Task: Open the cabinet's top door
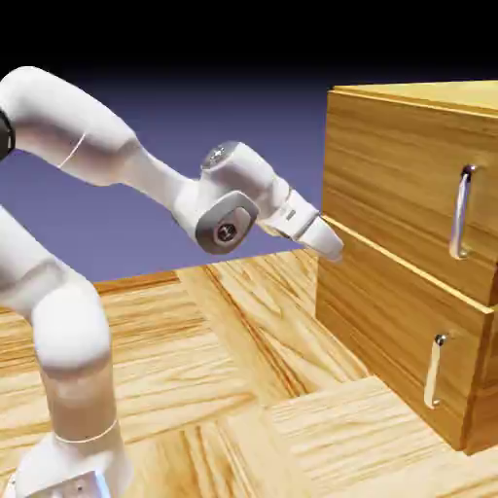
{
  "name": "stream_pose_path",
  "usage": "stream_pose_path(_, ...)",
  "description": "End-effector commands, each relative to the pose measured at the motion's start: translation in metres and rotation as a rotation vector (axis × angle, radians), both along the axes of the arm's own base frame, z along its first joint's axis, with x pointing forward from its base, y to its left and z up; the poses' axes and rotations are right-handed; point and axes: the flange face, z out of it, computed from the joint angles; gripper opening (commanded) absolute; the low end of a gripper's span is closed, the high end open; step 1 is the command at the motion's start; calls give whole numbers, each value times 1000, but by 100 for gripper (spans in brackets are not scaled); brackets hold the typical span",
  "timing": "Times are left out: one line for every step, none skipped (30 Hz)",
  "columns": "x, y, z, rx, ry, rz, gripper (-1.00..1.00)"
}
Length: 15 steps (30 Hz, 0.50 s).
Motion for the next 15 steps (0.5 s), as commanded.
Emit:
stream_pose_path(0,2,8,-3,-16,8,100)
stream_pose_path(1,4,15,-5,-32,16,100)
stream_pose_path(1,6,22,-7,-48,23,100)
stream_pose_path(1,8,29,-10,-64,30,100)
stream_pose_path(1,10,37,-12,-79,36,100)
stream_pose_path(0,11,43,-14,-95,42,100)
stream_pose_path(0,12,50,-16,-111,48,100)
stream_pose_path(-1,13,57,-17,-127,53,100)
stream_pose_path(-1,14,63,-19,-143,58,100)
stream_pose_path(-2,15,69,-21,-159,63,100)
stream_pose_path(-3,15,76,-22,-175,67,100)
stream_pose_path(-4,15,81,-23,-191,71,100)
stream_pose_path(-5,15,87,-24,-206,74,100)
stream_pose_path(-6,15,93,-25,-222,77,100)
stream_pose_path(-7,14,98,-26,-238,80,100)
